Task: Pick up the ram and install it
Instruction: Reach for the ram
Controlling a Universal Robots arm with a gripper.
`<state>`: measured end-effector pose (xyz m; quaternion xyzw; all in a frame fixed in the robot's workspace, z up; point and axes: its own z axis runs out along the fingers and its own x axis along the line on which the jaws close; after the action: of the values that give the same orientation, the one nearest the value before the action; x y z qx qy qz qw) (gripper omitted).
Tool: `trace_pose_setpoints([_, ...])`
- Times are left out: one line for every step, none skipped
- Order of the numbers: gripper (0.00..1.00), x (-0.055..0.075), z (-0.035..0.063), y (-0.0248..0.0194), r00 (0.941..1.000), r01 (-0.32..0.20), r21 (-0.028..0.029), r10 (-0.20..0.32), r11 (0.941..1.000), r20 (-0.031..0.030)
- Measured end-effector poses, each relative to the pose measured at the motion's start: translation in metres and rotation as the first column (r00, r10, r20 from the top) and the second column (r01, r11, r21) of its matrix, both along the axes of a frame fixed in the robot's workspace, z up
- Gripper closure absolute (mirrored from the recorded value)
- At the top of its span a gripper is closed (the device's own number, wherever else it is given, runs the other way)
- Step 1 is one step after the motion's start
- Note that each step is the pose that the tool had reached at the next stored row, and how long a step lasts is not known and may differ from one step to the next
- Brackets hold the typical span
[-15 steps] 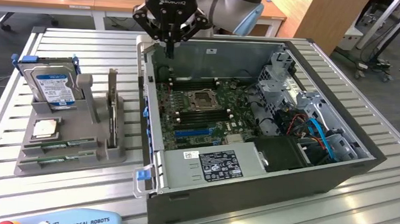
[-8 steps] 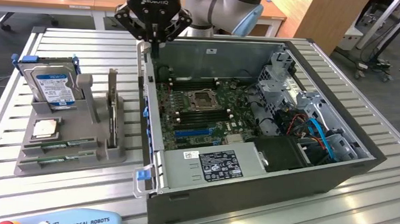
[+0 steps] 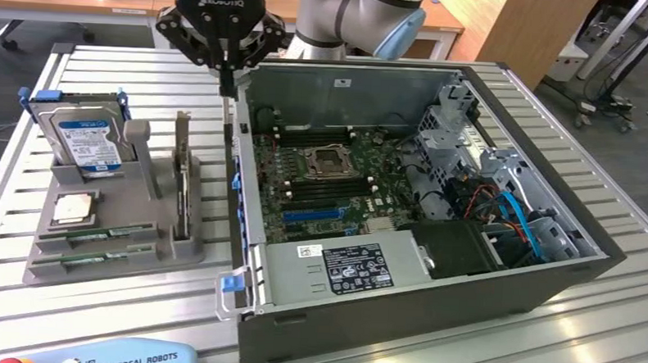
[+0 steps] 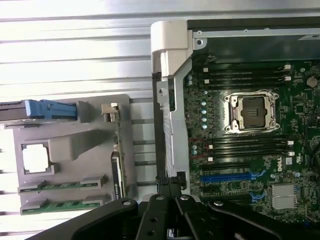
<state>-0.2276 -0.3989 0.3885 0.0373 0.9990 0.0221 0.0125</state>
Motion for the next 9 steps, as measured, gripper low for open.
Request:
trace_pose_setpoints([0.90, -0.004, -0.0002, 0.0000, 1.0000, 0.000, 0.0000, 0.000, 1.0000, 0.0000])
trace_pose_setpoints([0.90, -0.007, -0.0004, 0.0000, 1.0000, 0.000, -0.0001, 0.000, 1.0000, -0.0001])
trace_pose_setpoints([0.90, -0.010, -0.0007, 0.0000, 1.0000, 0.000, 0.0000, 0.000, 1.0000, 0.0000])
trace_pose_setpoints([0.90, -0.013, -0.0009, 0.0000, 1.0000, 0.000, 0.0000, 0.000, 1.0000, 0.0000])
trace_pose_setpoints([0.90, -0.017, -0.0011, 0.0000, 1.0000, 0.000, -0.0001, 0.000, 1.0000, -0.0001])
trace_pose_setpoints([0.90, -0.020, -0.0014, 0.0000, 1.0000, 0.000, 0.0000, 0.000, 1.0000, 0.0000])
trace_pose_setpoints([0.90, -0.023, -0.0017, 0.0000, 1.0000, 0.000, 0.0000, 0.000, 1.0000, 0.0000])
trace_pose_setpoints([0.90, -0.027, -0.0019, 0.0000, 1.0000, 0.000, 0.0000, 0.000, 1.0000, 0.0000])
trace_pose_setpoints([0.90, -0.030, -0.0021, 0.0000, 1.0000, 0.000, -0.0001, 0.000, 1.0000, -0.0001])
